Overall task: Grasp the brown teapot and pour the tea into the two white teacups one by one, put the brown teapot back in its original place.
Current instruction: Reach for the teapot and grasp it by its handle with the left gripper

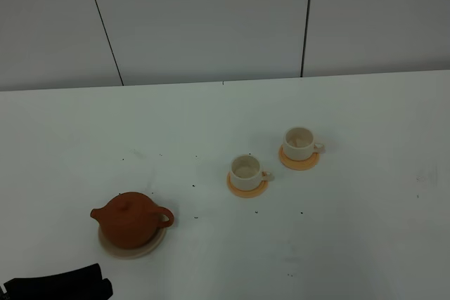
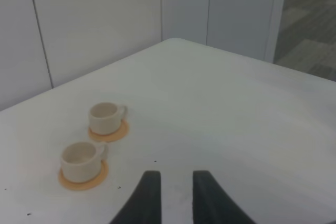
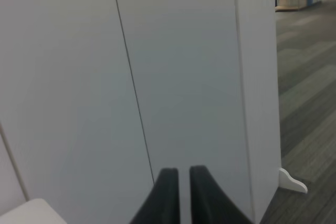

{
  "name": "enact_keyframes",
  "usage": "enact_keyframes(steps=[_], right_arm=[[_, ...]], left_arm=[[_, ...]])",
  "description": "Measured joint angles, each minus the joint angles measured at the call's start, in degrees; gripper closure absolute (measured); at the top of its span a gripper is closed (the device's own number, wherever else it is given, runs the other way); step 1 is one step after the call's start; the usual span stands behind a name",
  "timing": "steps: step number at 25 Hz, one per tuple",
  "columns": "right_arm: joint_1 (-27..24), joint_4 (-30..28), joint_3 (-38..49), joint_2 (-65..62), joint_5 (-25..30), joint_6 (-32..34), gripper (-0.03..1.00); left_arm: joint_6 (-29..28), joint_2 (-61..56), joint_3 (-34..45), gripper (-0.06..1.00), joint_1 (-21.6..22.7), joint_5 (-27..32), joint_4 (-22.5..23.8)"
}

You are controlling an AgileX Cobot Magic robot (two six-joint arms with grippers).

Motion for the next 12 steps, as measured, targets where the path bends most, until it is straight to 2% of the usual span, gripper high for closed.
enact_keyframes(steps=[3, 12], right_arm=[[0.0, 0.0, 0.0, 0.0, 0.0, 4.4, 0.92], [0.0, 0.0, 0.0, 0.0, -0.1, 31.4, 0.92]], left_arm=[[0.4, 0.0, 0.0, 0.72, 0.0, -0.1, 0.0], [0.3, 0.0, 0.0, 0.72, 0.0, -1.1, 0.0]])
